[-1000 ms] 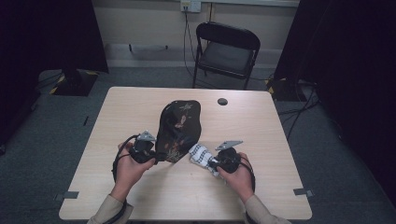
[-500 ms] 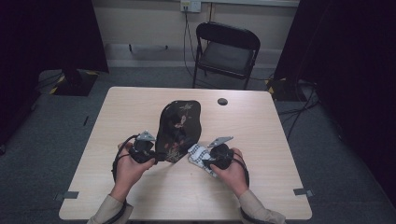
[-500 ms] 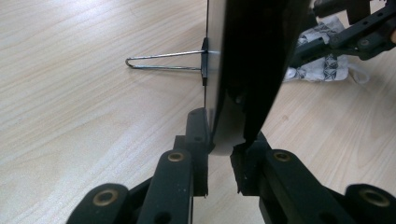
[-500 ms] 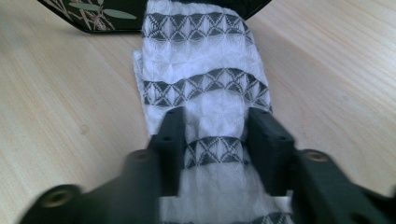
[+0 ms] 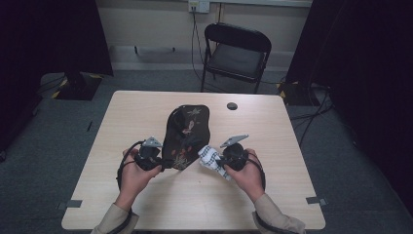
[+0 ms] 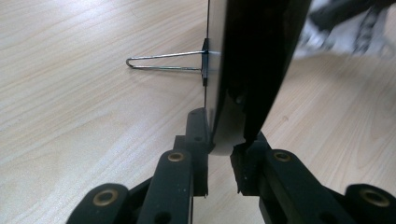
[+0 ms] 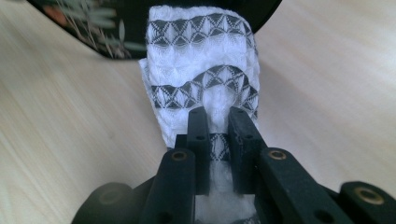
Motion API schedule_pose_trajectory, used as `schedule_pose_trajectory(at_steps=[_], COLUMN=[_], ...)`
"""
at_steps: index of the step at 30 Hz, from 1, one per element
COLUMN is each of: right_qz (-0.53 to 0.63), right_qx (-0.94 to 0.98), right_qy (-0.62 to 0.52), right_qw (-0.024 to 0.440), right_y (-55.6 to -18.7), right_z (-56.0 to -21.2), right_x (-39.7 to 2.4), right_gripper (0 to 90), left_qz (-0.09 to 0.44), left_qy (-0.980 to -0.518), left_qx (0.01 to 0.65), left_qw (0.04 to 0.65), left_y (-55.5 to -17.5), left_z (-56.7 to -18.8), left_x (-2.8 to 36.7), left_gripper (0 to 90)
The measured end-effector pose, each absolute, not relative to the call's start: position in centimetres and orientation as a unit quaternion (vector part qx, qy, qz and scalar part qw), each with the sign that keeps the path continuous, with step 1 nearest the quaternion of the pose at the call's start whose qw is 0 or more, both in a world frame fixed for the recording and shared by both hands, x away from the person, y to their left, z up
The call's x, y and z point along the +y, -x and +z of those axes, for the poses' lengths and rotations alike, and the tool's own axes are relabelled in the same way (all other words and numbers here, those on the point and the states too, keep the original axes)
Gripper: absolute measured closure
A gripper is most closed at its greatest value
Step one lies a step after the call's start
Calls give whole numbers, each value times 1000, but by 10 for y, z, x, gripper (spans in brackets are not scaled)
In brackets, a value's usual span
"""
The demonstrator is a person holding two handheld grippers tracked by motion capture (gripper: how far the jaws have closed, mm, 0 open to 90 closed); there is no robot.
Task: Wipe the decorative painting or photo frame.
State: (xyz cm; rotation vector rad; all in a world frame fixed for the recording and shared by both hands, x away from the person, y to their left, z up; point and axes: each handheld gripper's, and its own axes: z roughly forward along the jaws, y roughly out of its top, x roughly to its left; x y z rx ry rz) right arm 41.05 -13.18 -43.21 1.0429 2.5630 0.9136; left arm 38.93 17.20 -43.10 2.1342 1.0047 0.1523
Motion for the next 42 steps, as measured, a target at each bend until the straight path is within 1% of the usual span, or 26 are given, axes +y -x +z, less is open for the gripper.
schedule_pose_trajectory(at_steps=[6,14,16,20,25,31,42], right_qz=[333,382,390,396,373,364,346], right_qx=[863,837,831,830,843,847,854], right_qy=[-356,-348,-347,-343,-338,-345,-361], right_qw=[137,181,190,190,190,178,143], right_y=[-417,-428,-430,-435,-441,-442,-439], right_z=[-394,-330,-320,-310,-320,-339,-391], right_x=[-139,-139,-138,-129,-115,-115,-113], right_gripper=[815,816,816,816,817,817,816], left_qz=[58,58,57,58,58,57,56], left_qy=[-836,-837,-838,-839,-840,-842,-843], left_qx=[394,392,391,388,385,383,381], left_qw=[378,377,377,377,377,376,375], left_y=[-390,-390,-390,-390,-390,-390,-390], left_z=[-431,-430,-430,-430,-430,-430,-430], left_x=[172,172,172,172,172,172,172], left_gripper=[787,787,787,787,787,787,787])
